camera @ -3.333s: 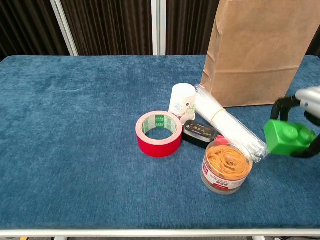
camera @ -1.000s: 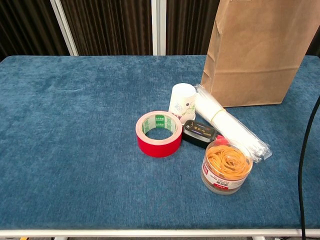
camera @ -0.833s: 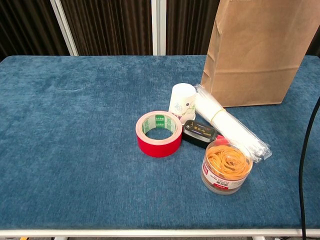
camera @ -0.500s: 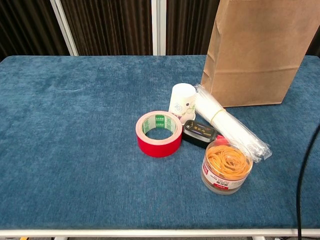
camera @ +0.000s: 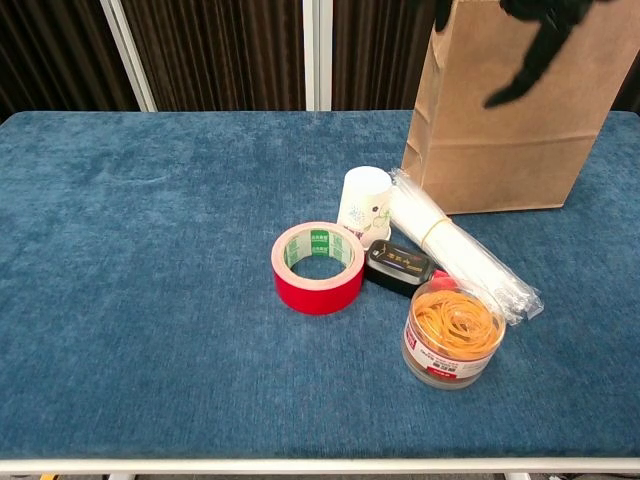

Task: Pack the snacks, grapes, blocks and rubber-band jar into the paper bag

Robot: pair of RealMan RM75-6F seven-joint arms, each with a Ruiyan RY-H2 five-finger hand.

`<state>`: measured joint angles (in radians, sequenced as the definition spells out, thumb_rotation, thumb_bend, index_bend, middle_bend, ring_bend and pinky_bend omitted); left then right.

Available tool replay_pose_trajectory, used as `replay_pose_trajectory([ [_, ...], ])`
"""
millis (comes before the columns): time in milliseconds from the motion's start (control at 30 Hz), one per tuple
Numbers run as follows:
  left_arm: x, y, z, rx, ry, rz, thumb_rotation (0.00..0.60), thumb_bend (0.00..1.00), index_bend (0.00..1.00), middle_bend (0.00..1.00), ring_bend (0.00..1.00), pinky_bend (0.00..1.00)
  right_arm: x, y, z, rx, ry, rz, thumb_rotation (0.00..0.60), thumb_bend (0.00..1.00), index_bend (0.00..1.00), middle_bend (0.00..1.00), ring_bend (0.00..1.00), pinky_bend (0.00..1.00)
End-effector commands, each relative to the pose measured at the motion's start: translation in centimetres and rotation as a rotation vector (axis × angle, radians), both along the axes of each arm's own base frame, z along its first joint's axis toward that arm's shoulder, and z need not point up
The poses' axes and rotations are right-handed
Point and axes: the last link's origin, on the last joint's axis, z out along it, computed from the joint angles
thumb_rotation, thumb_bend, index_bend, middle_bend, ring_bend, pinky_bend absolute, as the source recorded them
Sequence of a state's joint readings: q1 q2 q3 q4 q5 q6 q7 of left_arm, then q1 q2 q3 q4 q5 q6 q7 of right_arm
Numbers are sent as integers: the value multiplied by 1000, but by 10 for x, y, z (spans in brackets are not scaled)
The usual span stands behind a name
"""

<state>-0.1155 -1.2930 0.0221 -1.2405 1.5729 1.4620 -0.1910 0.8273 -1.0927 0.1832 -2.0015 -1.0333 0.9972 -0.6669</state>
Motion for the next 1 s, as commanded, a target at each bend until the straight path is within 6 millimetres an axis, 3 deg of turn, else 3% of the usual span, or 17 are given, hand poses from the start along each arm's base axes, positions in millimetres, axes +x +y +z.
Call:
replay_pose_trajectory([
  [33,0,0,0,1,-1,0,600,107,123,118,21,210,-14,8,-2,58,98,-10,600,0,203,278,853,891],
  [300,-1,-1,-6,-10,6,-1,600,108,124,118,20,210,-53,10,-13,142,278,-1,600,0,212,258,845,879],
  [533,-3,-2,-5,-5,9,6,600,108,124,118,21,210,-73,11,-28,196,320,-13,600,0,211,246,841,875],
  [867,-3,-1,-5,-2,7,5,600,108,124,118,20,210,-68,20,-46,256,271,-47,600,0,194,250,840,874],
  [1000,-3,-1,-3,3,6,5,600,108,124,118,20,210,-56,25,-53,265,262,-14,600,0,191,253,840,874],
])
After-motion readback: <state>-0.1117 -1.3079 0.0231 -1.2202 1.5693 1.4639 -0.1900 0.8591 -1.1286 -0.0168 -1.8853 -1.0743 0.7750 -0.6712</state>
